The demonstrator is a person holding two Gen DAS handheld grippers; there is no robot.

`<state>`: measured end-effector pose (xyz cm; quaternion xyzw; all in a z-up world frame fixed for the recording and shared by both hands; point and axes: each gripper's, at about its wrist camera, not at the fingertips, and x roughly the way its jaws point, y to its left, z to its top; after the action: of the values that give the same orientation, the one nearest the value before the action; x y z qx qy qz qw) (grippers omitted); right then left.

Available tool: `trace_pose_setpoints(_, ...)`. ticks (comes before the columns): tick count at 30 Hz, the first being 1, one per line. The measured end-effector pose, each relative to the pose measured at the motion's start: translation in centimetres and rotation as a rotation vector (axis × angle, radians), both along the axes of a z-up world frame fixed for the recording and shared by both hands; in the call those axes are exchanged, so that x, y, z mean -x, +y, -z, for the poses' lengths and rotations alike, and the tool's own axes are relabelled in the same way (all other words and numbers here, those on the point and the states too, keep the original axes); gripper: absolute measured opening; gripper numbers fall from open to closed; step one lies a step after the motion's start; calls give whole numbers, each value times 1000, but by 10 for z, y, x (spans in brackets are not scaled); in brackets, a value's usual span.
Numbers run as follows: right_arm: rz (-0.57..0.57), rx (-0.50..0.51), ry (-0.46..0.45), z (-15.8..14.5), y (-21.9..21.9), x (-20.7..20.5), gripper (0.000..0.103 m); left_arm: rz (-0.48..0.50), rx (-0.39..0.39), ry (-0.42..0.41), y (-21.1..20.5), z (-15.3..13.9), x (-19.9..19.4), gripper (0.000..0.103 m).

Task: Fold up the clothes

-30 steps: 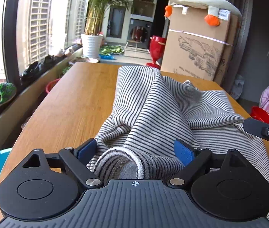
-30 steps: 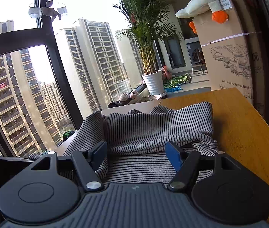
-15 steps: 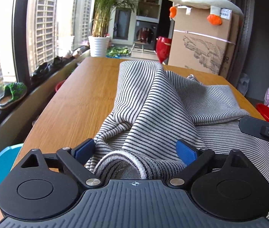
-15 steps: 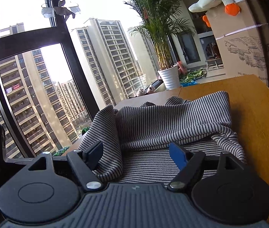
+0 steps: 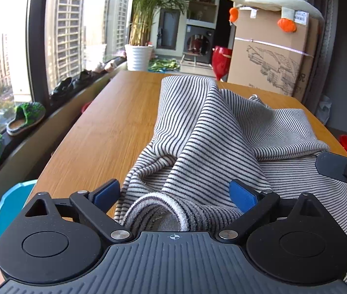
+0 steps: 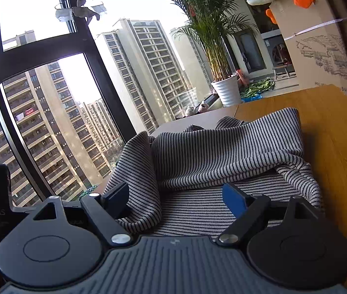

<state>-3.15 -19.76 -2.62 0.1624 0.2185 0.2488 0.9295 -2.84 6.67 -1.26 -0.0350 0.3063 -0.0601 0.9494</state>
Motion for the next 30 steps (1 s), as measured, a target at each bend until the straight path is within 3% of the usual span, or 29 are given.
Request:
trace_pose_setpoints(11,-82,-21,123,2,-2,-19,90,-18,82,22,14,-3,5,101)
trace_pose_setpoints(17,-132,-25,220,8,1,-37,89,-40,82,66,15,0,-7,102)
trace_pose_setpoints(22,-145,21,212,6,10,-39,87,-18,84,-7,15,-6,4,98)
trace_pose_setpoints(24,-144,25,205,6,12,-39,86,15,78,-48,13,-9,10,57)
trace_pose_setpoints(27,-118,46,130,-5,10,-32,85,97,73,-52,9,-12,10,26)
trace_pose_setpoints(30,-106,193,4,-30,18,-26,85,132,45,-68,11,-21,4,10)
